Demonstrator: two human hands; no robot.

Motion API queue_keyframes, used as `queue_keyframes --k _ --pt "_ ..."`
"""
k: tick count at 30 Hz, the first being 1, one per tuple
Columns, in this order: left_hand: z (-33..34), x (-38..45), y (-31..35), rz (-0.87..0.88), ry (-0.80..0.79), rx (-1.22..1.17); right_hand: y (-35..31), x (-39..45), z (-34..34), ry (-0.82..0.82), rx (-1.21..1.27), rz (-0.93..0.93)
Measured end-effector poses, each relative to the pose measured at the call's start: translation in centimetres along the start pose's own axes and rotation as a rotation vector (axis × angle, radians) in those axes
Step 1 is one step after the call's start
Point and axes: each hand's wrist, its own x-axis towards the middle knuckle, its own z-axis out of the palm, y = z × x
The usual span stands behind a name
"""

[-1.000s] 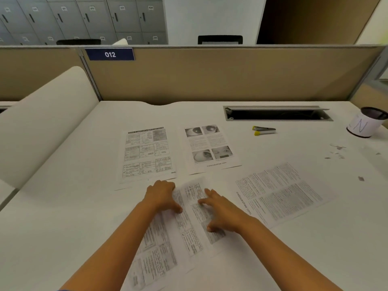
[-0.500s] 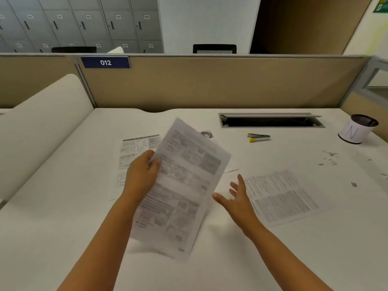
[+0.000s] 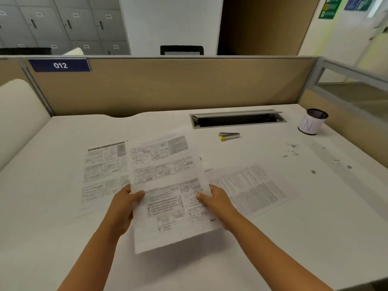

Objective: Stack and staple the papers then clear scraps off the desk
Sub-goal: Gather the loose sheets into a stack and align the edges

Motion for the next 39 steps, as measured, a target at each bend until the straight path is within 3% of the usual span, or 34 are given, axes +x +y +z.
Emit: queue_keyframes --k 3,6,8,11,13,17,20,28,31,36,39 --pt "0.7 0.7 -1.9 -0.006 0.083 0.082 0.9 0.9 -2.3 0.109 -0.147 0.067" --pt "0.7 1.1 -3.4 -0.026 0.106 0.05 2.1 2.1 -7.2 0.407 -0.424 0.131" --pt "0.5 1.3 -4.0 -0.027 0.114 0.033 2.8 2.6 -11.2 0.546 -0.578 0.285" --pt "0.4 1.5 -4.3 -0.023 0.113 0.034 3.7 2.8 -16.1 0.527 -0.701 0.586" --pt "0.6 1.6 -4.3 -0.026 0.102 0.046 4.3 2.9 -17.8 0.471 -0.802 0.679" --pt "0.8 1.3 -4.3 0.0 0.088 0.094 4.4 3.7 -18.4 0.447 -0.901 0.677" --pt "0.6 1.2 -4.3 -0.012 0.077 0.073 4.2 3.9 -18.0 0.492 -0.74 0.658" --pt "-0.2 0.9 -4.4 -0.039 0.067 -0.043 5.1 3.3 -15.4 0.795 -0.077 0.297" --pt "-0.1 0.8 -4.4 -0.043 0.064 -0.074 2.7 2.5 -14.2 0.909 0.217 0.056" --pt "0.2 0.4 -4.2 -0.045 0.088 -0.152 -6.2 0.7 -11.8 0.804 -0.006 -0.41" --pt "0.4 0.1 -4.1 -0.033 0.103 -0.187 -10.9 -0.8 -9.9 0.647 -0.114 -0.568"
